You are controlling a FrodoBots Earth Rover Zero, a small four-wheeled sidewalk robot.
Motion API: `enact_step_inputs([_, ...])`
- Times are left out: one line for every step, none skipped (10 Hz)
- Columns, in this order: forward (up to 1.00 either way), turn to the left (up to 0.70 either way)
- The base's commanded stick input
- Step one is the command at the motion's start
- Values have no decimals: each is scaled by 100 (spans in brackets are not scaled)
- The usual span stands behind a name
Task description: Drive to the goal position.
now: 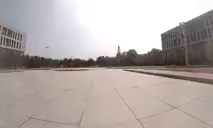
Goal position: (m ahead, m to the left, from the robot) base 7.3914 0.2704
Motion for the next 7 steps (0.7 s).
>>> enact_step_inputs([70,0])
enact_step_inputs([70,0])
enact_step_inputs([70,0])
enact_step_inputs([70,0])
enact_step_inputs([70,0])
enact_step_inputs([70,0])
enact_step_inputs([70,0])
